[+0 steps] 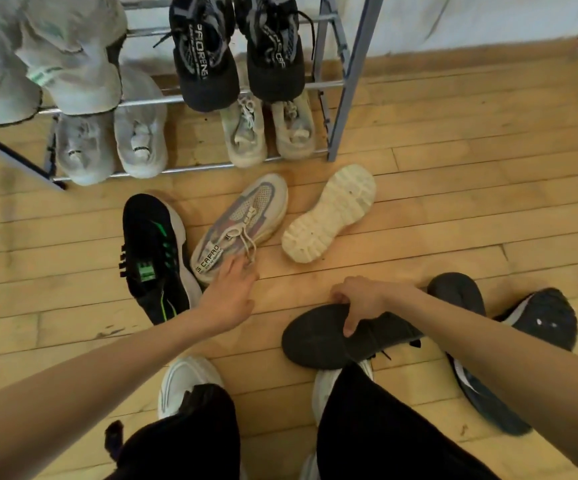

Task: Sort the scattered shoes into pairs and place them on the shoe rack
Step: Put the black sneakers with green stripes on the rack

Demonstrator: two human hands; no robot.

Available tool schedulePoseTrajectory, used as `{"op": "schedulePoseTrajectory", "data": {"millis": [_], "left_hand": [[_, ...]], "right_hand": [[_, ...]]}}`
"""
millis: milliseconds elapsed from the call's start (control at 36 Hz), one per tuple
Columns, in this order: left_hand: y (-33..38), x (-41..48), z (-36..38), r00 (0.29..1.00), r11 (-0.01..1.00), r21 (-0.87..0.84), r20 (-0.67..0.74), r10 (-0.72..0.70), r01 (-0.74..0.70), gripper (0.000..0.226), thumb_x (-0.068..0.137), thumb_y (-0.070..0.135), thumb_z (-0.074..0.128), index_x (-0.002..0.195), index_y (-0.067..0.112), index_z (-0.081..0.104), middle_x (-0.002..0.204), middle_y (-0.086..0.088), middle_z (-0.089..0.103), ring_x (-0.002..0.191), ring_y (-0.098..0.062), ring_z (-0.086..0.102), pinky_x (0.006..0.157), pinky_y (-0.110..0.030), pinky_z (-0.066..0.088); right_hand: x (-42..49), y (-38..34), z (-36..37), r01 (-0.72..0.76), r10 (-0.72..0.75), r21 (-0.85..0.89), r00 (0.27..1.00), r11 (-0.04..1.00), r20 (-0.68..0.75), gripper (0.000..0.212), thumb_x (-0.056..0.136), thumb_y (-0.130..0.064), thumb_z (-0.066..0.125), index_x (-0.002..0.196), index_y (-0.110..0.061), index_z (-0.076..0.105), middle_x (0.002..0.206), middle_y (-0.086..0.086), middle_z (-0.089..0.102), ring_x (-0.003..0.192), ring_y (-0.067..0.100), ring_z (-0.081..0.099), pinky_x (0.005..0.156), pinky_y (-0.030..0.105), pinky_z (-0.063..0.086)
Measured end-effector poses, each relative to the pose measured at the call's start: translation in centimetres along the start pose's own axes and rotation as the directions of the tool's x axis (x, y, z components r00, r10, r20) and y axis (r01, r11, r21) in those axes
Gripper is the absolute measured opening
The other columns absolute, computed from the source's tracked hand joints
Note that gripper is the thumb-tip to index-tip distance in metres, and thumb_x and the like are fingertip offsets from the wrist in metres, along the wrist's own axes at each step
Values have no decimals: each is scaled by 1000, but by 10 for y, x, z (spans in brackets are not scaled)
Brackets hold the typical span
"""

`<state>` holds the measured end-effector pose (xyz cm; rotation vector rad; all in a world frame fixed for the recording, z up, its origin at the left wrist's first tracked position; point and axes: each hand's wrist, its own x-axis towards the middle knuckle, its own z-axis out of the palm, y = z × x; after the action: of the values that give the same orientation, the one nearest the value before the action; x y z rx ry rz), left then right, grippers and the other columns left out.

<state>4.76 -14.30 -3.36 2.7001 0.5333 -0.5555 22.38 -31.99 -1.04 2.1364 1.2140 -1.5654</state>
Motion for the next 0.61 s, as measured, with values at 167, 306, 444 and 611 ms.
{"op": "schedulePoseTrajectory", "data": {"millis": [167,306,444,611], "left_hand": [[-2,1,1,1000,987,-161,-13,-10,8,45,86,18,59,129,13,48,146,-8,27,142,-23,9,115,-33,14],[-8,5,0,996,957,-291,-78,-34,10,37,88,17,58,125,14,55,137,-6,41,134,-22,25,110,-27,17],[-11,4,-20,964,739,-667,-127,-232,90,20,93,17,55,112,15,62,120,0,56,113,-12,49,95,-22,35],[-15,2,-37,896,398,-912,-89,-436,103,17,97,20,50,109,20,61,106,9,60,101,-7,56,86,-19,43]], "right_hand": [[-1,-5,-7,13,-15,47,999,999,38,60,70,-18,80,118,-19,43,123,5,52,108,24,49,88,37,44],[-12,-13,-34,86,-62,140,984,986,-166,50,71,-20,79,110,-20,48,112,0,54,99,19,51,81,32,45],[-23,-35,-71,212,-101,212,892,954,-440,35,83,-24,70,113,-21,52,99,-7,55,96,15,54,72,25,42],[-19,-85,-94,113,-81,-21,566,993,-820,37,87,-21,63,120,-11,51,114,9,55,107,27,53,77,35,44]]}}
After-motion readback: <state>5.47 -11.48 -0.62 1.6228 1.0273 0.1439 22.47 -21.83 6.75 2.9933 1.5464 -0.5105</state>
